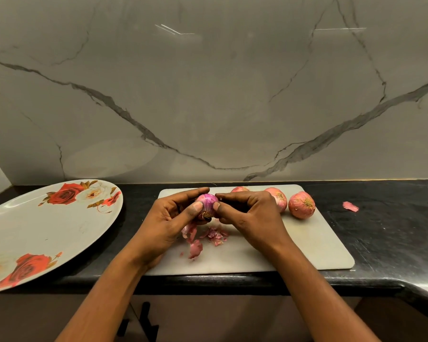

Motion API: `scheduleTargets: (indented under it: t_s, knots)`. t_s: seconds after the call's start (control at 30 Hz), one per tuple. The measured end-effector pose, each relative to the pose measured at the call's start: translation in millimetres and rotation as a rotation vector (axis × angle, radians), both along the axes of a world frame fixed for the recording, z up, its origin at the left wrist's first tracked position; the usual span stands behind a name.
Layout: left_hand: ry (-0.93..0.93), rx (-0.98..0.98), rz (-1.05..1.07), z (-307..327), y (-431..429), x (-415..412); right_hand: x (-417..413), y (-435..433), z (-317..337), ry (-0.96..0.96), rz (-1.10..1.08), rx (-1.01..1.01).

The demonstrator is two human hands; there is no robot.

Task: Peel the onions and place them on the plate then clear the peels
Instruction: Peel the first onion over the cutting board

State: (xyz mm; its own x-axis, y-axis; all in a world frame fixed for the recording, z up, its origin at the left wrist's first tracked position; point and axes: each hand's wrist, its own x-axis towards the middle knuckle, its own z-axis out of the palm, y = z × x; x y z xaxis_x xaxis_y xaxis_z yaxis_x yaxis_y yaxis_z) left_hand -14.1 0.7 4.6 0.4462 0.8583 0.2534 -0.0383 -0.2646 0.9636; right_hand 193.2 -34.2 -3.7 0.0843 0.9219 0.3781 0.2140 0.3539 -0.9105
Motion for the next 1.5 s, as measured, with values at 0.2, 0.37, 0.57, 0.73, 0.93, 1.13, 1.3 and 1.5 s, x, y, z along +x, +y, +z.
scheduleTargets:
  t_s: [0.2, 0.37, 0.57, 0.73, 0.93, 1.13, 1.3, 1.5]
  knots:
    - [-0.035, -0.019, 0.009, -0.3, 0.8, -0.2, -0.8, 1.0, -0.2, 0.012, -0.017, 0.007]
    - [-0.014, -0.015, 0.010, 0.1, 1.0, -0.7, 0.1, -0.7, 0.5, -0.006, 0.005, -0.009]
    - [-0.021, -0.016, -0.013, 0.6, -0.2, -0.5, 1.9, -1.6, 1.2, -0.003, 0.018, -0.030]
    - [-0.043, -0.045, -0.011, -1.2, 2.9, -2.3, 1.8, 0.1, 1.0, 0.041, 0.009, -0.028]
    - [-0.024, -0.039, -0.012, -0.6, 2.7, -2.1, 0.1, -1.6, 2.8, 0.051, 0.023, -0.034]
    - [-0.001, -0.019, -0.031, -1.3, 2.4, -3.2, 2.2, -2.5, 3.1, 0.053, 0.032, -0.051]
    - [-0.024, -0.021, -0.026, -0.8, 2.3, -2.6, 2.1, -0.4, 3.6, 0.076, 0.019, -0.045]
    - [-0.020, -0.018, -0.008, -1.0, 2.6, -2.2, 2.3, -2.1, 2.9, 0.070, 0.027, -0.056]
